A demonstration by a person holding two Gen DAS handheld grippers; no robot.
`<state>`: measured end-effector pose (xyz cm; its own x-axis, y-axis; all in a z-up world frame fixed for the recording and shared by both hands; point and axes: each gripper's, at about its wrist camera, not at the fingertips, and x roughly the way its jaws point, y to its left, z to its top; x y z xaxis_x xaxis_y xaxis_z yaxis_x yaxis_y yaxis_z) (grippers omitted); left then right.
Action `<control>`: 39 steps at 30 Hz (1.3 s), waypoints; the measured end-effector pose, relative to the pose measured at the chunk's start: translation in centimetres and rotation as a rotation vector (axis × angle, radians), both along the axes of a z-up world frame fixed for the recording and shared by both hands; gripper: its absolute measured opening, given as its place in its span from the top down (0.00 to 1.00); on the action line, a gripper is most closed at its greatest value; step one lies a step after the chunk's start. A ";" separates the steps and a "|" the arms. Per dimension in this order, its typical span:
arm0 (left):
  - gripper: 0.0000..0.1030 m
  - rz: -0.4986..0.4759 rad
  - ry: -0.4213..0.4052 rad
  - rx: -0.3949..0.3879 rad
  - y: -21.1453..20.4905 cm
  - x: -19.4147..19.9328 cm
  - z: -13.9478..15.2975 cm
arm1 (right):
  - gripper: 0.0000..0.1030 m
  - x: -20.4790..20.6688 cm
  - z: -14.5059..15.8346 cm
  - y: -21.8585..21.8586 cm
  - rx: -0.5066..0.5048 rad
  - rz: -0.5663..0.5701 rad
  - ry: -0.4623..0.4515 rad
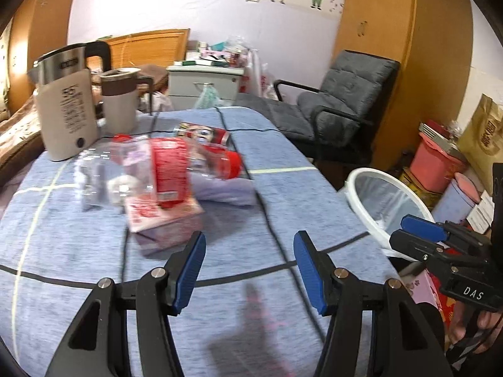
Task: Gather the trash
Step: 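Move both open grippers back over the table items, then grasp the clear plastic bottle with red label with the right gripper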
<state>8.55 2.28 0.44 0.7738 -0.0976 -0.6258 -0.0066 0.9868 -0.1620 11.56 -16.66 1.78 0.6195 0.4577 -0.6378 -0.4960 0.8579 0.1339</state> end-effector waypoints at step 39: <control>0.35 -0.196 -0.038 -0.140 3.5 0.1 1.1 | 0.52 5.6 -1.5 4.9 -0.047 0.049 0.017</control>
